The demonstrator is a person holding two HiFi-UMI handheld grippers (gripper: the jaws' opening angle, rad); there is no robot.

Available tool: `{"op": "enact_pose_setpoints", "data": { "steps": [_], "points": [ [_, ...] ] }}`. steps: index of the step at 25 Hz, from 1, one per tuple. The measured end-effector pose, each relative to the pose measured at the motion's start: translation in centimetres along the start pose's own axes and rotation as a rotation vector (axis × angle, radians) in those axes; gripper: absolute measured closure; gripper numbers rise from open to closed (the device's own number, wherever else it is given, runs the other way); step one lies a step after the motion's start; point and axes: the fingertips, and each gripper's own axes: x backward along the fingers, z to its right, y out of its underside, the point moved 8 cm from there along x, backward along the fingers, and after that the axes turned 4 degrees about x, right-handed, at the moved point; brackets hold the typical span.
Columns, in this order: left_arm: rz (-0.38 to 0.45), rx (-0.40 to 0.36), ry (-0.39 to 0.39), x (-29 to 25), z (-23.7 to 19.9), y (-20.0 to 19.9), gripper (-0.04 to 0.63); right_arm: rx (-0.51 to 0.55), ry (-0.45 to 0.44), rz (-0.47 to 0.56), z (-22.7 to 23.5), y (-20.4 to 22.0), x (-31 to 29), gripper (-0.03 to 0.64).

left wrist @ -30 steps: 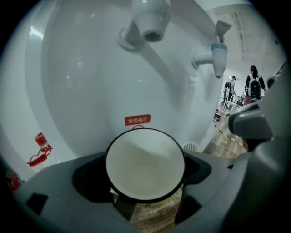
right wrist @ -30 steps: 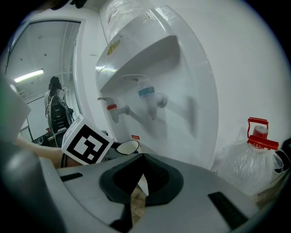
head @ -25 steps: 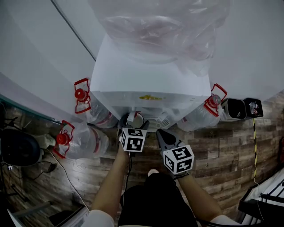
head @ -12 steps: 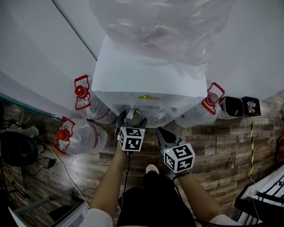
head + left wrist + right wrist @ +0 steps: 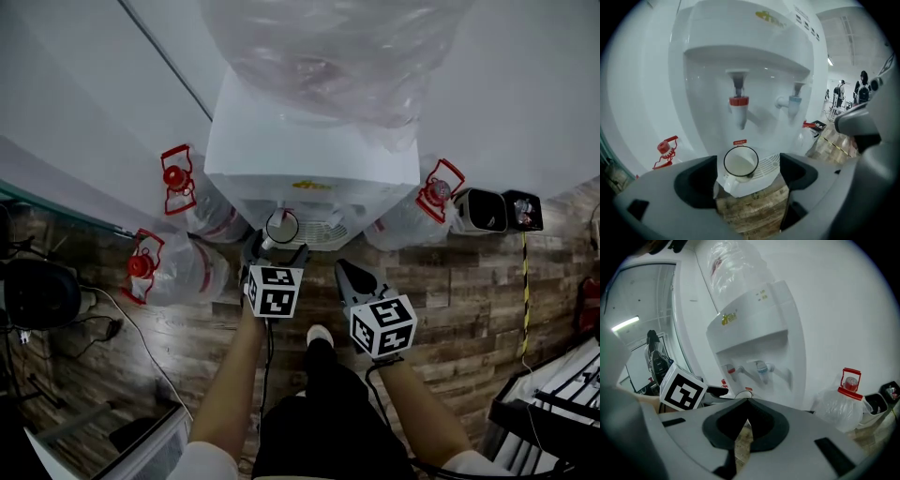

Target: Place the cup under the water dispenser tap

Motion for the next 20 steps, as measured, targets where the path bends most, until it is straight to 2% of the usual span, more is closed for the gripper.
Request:
{"op": "enact_pose_setpoints", "data": {
  "steps": [6,15,20],
  "points": [
    [-0.014,0.000,0.005,8.3,1.5,-0.5,0.143,0.007,-0.007,0.020,-4.2,-2.5,5.8,0.596],
    [0.058,0.019,0.007,22.7,3.7,-3.2,0.152,0.029,-0.005,0.084,-10.8,-6.6,14.5,0.597],
    [0.094,0.048,0.006,29.8,4.8,-4.0,0.173,0.035,0.028,0.125,-13.4,-8.4,19.7,0.597]
  ]
}}
